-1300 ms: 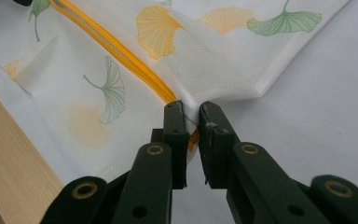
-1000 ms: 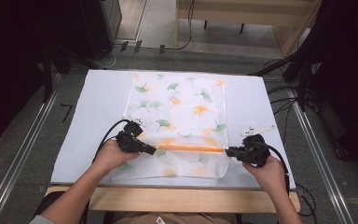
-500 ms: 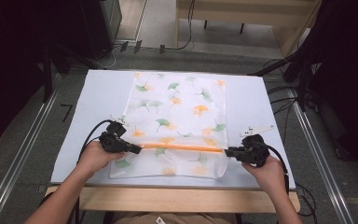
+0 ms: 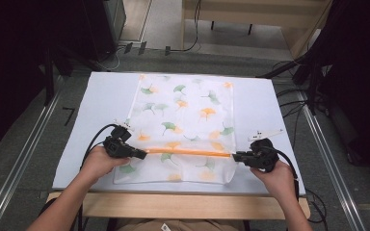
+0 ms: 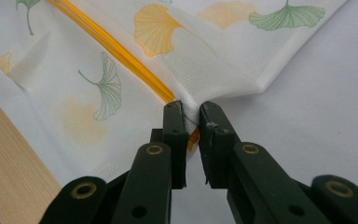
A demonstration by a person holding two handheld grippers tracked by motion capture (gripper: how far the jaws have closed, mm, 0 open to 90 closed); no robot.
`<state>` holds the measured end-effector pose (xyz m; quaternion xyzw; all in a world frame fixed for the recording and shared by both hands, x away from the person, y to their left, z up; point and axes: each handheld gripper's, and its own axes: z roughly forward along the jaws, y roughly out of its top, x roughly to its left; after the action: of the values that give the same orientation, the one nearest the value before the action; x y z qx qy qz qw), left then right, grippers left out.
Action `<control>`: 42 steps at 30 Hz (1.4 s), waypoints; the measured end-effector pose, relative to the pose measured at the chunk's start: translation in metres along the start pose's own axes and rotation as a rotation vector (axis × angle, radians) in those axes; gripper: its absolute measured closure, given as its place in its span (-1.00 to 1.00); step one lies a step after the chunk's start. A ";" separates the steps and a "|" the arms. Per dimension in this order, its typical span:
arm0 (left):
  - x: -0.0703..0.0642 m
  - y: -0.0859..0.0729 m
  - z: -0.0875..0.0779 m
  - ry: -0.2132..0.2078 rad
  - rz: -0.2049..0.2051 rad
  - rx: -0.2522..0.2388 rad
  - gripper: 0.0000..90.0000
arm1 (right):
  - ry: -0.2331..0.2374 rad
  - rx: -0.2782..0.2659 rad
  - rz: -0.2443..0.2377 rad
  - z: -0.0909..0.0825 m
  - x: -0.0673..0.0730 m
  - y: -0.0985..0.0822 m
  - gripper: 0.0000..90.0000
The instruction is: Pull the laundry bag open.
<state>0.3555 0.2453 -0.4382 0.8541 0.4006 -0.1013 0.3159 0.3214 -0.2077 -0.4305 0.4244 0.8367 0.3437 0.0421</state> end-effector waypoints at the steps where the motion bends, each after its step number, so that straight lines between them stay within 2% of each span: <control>1: 0.000 0.000 0.000 -0.001 -0.001 -0.001 1.00 | -0.001 0.000 0.000 0.000 0.000 0.000 0.85; 18: 0.001 -0.001 -0.004 -0.008 0.007 -0.008 1.00 | 0.007 0.000 -0.005 0.001 0.000 0.000 0.85; 22: 0.006 -0.006 -0.010 0.014 -0.008 0.004 1.00 | 0.001 0.003 -0.002 0.001 0.001 0.000 0.85; 29: 0.017 -0.020 -0.025 0.028 -0.048 -0.018 1.00 | 0.001 0.005 -0.006 0.002 0.000 0.000 0.85; 42: 0.017 -0.020 -0.025 0.023 -0.050 -0.019 1.00 | -0.005 0.009 -0.004 0.002 0.000 0.000 0.85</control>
<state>0.3496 0.2806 -0.4355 0.8419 0.4265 -0.0955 0.3164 0.3224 -0.2069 -0.4319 0.4239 0.8389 0.3387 0.0428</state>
